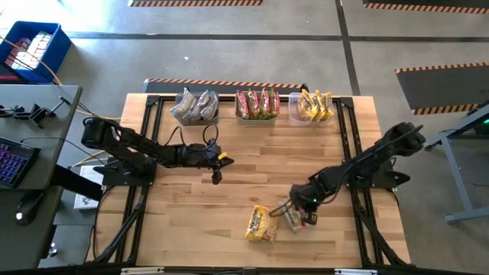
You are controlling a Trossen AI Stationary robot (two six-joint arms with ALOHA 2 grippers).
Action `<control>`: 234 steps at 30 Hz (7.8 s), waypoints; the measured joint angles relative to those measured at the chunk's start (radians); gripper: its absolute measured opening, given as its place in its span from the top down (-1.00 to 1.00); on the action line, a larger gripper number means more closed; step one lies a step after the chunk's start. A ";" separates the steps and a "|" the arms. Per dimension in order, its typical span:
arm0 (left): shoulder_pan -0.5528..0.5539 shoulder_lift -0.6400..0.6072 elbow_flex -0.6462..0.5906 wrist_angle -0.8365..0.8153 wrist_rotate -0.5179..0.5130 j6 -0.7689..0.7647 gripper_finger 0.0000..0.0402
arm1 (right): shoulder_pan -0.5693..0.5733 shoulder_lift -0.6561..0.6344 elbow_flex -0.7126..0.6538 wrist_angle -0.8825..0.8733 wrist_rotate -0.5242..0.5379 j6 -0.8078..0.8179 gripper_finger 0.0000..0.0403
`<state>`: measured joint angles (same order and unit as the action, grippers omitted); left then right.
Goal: Sort Maruchan noodles
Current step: Put the blue noodle pack into the black bin
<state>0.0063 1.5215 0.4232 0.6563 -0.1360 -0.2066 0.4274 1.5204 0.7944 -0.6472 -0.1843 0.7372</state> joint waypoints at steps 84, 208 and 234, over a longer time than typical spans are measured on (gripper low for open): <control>0.078 -0.024 0.247 -0.369 0.197 0.072 0.84 | -0.603 0.157 -0.002 0.953 0.024 -0.793 1.00; 0.309 0.147 0.784 -0.870 0.571 0.470 1.00 | -0.321 0.578 -0.250 2.010 0.622 -0.324 -0.17; 0.336 0.069 0.784 -0.893 0.571 0.444 1.00 | -0.273 0.567 -0.253 2.219 0.977 -0.579 0.09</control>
<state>0.3420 1.5902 1.2072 -0.2367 0.4355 0.2371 0.1547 2.0871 0.5412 1.5720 0.7931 0.1587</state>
